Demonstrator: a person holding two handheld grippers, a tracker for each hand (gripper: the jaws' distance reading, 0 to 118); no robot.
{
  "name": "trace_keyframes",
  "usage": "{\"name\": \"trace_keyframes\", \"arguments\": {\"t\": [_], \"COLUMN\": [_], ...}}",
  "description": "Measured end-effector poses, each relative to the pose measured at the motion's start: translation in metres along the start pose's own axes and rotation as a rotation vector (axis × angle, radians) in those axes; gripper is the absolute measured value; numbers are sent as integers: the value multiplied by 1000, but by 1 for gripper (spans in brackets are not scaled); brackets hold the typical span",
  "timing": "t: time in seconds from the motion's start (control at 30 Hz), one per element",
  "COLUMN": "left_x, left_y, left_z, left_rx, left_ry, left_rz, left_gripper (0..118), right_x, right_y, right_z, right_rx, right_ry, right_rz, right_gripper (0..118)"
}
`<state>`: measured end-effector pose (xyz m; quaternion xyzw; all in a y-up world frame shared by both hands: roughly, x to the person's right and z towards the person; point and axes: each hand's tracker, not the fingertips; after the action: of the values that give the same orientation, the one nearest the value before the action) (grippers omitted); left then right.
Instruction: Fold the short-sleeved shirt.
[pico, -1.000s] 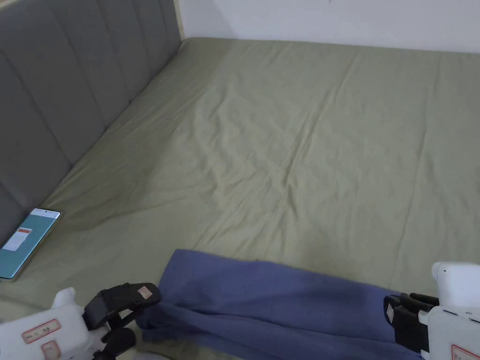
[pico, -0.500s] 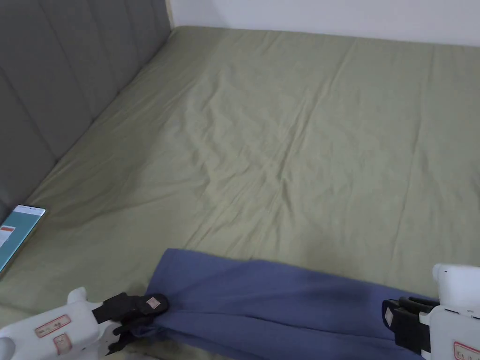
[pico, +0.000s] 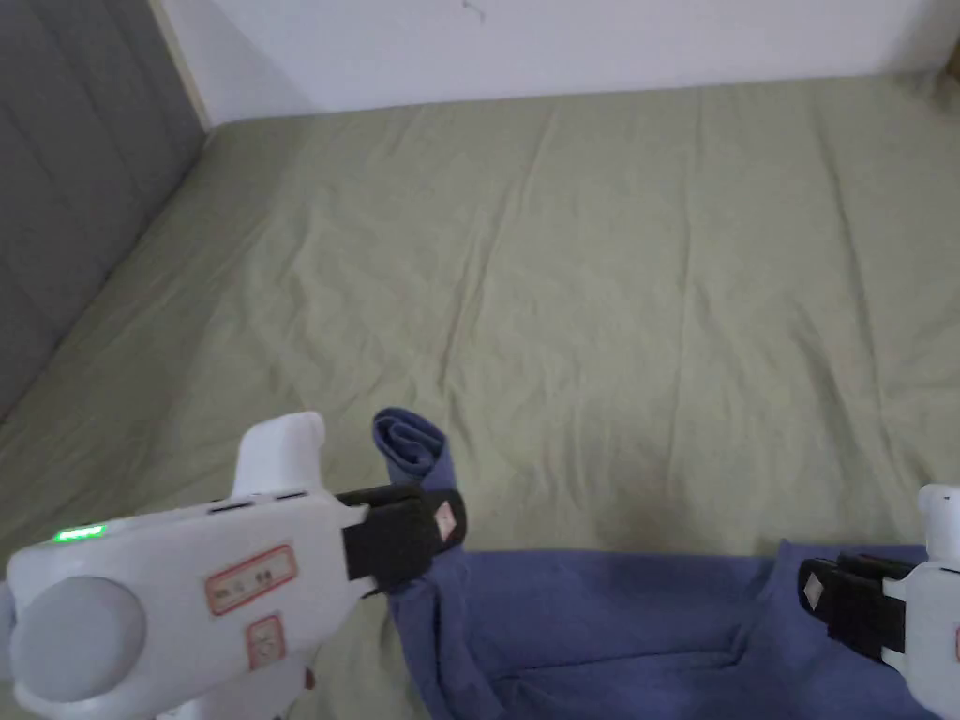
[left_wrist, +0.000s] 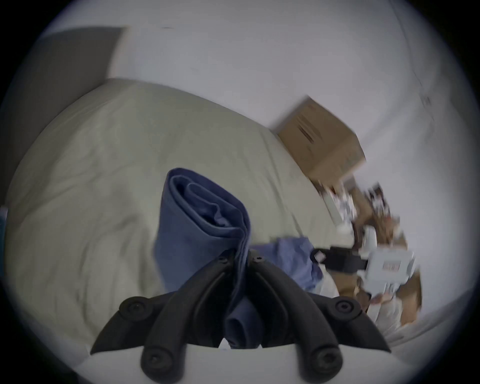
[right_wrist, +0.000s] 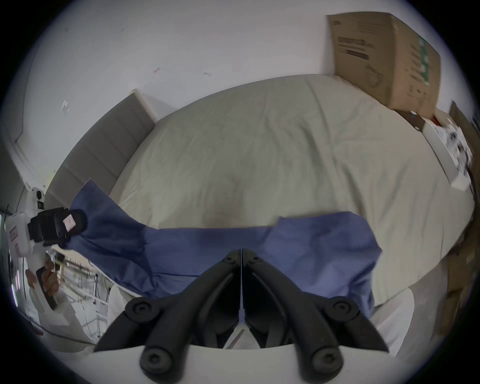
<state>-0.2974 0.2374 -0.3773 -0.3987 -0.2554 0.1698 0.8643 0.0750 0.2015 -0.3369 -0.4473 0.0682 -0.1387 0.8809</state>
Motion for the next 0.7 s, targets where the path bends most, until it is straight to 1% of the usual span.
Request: {"name": "trace_keyframes", "arguments": {"t": [0.1, 0.2, 0.23, 0.27, 0.33, 0.37, 0.4, 0.43, 0.47, 0.5, 0.57, 0.7], "left_x": [52, 87, 95, 99, 104, 105, 103, 102, 98, 94, 88, 63], "left_y": [-11, -33, -41, -48, -62, -68, -73, -78, -82, -84, -78, -51], "left_z": [-58, -116, -133, -147, -179, -191, -200, -206, -212, -212, -199, -156], "left_rx": [-127, -220, -216, -235, -314, -374, -420, -448, -474, -477, -442, -332], "left_ry": [-29, -29, -21, -21, -28, -20, -8, -29, -50, -41, -33, -6], "left_rz": [-179, -245, -237, -269, -307, -323, -297, -259, -245, -217, -196, -33], "left_gripper": [9, 10, 17, 32, 50, 63, 74, 80, 79, 79, 80, 82], "right_x": [29, 57, 66, 75, 91, 98, 104, 108, 113, 116, 120, 122], "right_y": [-8, -21, -24, -28, -36, -40, -42, -45, -47, -48, -50, -47], "right_z": [11, 21, 24, 26, 31, 34, 36, 38, 40, 40, 43, 42], "right_rx": [14, 20, 15, 4, 8, 9, 8, 8, 8, 7, 12, 22], "right_ry": [-36, -78, -93, -97, -126, -136, -144, -152, -157, -164, -179, -169], "right_rz": [-67, -140, -165, -196, -255, -270, -283, -296, -305, -314, -330, -343], "right_gripper": [1, 1, 1, 1, 1, 1, 1, 1, 1, 1, 1, 1]}}
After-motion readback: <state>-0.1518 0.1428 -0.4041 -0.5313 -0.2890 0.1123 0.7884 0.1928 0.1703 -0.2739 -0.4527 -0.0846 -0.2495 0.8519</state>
